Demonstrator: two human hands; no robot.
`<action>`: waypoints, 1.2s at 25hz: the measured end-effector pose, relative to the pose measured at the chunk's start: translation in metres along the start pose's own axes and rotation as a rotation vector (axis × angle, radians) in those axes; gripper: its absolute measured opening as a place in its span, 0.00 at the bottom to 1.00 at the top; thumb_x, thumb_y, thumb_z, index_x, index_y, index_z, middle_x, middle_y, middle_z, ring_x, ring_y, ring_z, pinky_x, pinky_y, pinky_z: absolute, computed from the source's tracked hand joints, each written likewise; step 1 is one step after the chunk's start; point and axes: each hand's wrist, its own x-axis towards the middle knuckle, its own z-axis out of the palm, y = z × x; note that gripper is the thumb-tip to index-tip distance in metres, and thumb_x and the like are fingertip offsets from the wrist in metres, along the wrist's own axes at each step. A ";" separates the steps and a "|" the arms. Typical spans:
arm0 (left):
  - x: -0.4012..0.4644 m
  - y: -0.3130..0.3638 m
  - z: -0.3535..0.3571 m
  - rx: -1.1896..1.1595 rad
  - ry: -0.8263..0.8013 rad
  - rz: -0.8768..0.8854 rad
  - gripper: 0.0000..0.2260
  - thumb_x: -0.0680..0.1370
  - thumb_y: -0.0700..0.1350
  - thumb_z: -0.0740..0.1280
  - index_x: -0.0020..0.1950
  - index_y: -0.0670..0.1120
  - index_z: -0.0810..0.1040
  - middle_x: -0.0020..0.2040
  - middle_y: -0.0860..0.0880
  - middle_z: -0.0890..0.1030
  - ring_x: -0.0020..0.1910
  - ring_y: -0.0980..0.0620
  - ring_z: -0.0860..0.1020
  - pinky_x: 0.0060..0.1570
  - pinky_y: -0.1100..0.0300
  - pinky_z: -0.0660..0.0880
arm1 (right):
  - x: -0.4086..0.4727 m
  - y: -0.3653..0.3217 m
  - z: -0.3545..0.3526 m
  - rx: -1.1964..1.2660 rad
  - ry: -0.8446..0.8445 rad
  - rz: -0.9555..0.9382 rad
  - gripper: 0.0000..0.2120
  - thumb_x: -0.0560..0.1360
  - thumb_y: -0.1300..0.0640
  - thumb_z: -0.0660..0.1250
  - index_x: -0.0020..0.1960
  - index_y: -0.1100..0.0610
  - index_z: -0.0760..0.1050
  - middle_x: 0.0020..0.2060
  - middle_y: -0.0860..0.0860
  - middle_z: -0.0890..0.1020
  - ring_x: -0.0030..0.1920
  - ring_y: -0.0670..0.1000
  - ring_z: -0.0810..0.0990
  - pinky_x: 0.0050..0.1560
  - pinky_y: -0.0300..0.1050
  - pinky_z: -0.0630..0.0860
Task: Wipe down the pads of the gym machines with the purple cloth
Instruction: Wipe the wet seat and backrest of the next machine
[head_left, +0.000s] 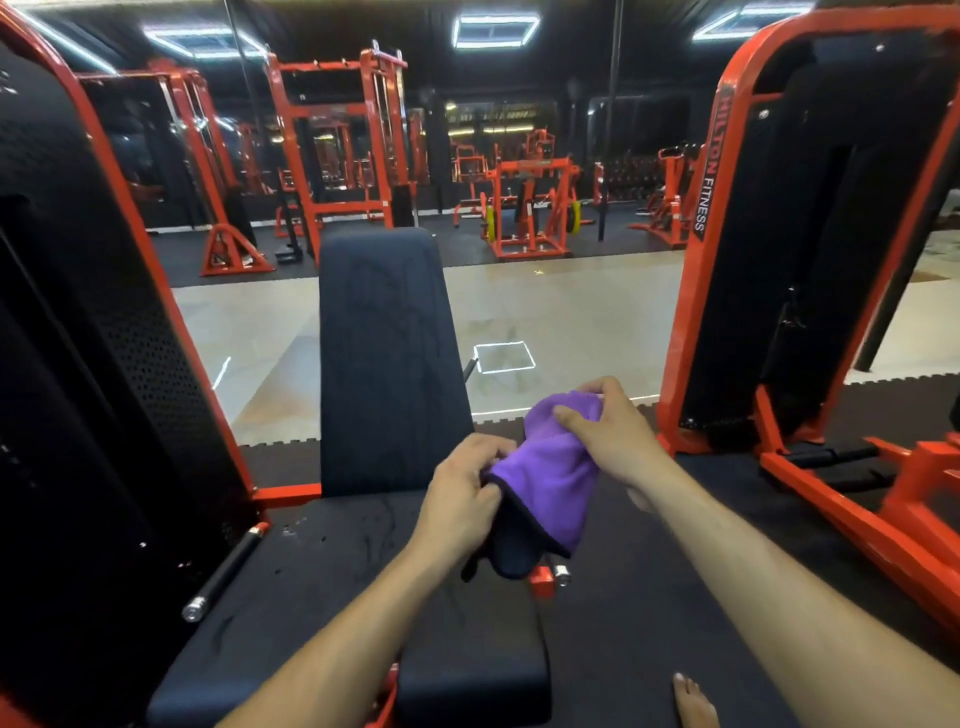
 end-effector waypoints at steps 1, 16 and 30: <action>0.006 0.003 -0.008 0.019 -0.003 -0.016 0.17 0.71 0.33 0.62 0.50 0.52 0.81 0.49 0.56 0.83 0.52 0.54 0.81 0.53 0.57 0.77 | 0.000 -0.002 0.005 0.000 -0.003 -0.015 0.12 0.78 0.55 0.70 0.59 0.52 0.71 0.50 0.50 0.77 0.52 0.53 0.76 0.47 0.44 0.69; 0.118 0.021 -0.045 0.475 -0.168 -0.045 0.06 0.71 0.46 0.60 0.44 0.56 0.74 0.46 0.52 0.82 0.47 0.43 0.79 0.48 0.49 0.77 | 0.036 -0.026 0.016 -0.409 -0.197 -0.217 0.08 0.73 0.59 0.66 0.51 0.50 0.74 0.46 0.46 0.81 0.47 0.53 0.80 0.46 0.46 0.77; 0.082 0.025 -0.028 0.387 -0.124 0.207 0.11 0.82 0.47 0.65 0.58 0.59 0.66 0.49 0.58 0.78 0.48 0.46 0.79 0.46 0.50 0.76 | 0.048 -0.055 0.001 -0.631 -0.059 -0.107 0.10 0.75 0.56 0.54 0.51 0.51 0.73 0.48 0.57 0.82 0.42 0.61 0.83 0.47 0.53 0.80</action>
